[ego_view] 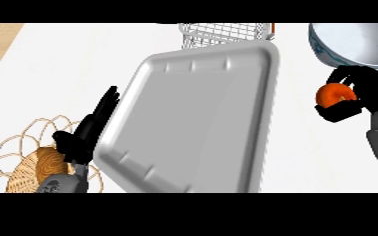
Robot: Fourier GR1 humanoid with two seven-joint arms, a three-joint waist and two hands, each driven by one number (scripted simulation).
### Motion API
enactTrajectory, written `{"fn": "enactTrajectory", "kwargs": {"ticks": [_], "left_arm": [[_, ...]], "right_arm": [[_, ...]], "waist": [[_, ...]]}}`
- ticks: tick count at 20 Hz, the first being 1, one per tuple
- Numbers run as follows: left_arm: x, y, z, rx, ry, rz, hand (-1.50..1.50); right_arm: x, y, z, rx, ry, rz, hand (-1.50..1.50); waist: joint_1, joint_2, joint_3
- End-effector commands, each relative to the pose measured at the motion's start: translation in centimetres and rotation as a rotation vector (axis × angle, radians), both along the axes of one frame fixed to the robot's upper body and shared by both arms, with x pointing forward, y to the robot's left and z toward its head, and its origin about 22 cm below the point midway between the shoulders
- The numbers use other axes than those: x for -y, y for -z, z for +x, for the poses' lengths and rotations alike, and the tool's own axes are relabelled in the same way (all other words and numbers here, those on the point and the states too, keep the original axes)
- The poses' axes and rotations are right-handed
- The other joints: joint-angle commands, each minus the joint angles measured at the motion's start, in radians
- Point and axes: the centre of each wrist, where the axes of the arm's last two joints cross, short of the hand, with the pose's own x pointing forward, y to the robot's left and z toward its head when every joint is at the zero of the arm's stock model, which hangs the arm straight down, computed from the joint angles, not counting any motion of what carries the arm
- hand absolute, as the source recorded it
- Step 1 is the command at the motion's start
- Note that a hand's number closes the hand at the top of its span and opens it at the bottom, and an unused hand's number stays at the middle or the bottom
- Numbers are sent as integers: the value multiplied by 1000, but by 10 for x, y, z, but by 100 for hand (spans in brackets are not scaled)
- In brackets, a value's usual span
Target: Pick the squash from the tray and place it in the tiered basket
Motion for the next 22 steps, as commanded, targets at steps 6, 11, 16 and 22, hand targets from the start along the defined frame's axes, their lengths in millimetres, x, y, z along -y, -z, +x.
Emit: {"fn": "enactTrajectory", "kwargs": {"ticks": [6,11,16,22], "left_arm": [[17,-8,9,10,22,-6,0],[21,-22,6,-9,64,6,0],[35,-14,4,10,69,-8,0],[29,2,17,0,94,15,0]], "right_arm": [[29,-93,-24,365,-78,255,150],[-1,-153,-18,364,-69,267,150],[-37,-209,14,393,-62,331,150],[-97,-232,65,342,-57,364,150]], "waist": [[29,1,-1],[54,3,-1],[71,6,-2],[79,13,-2]]}}
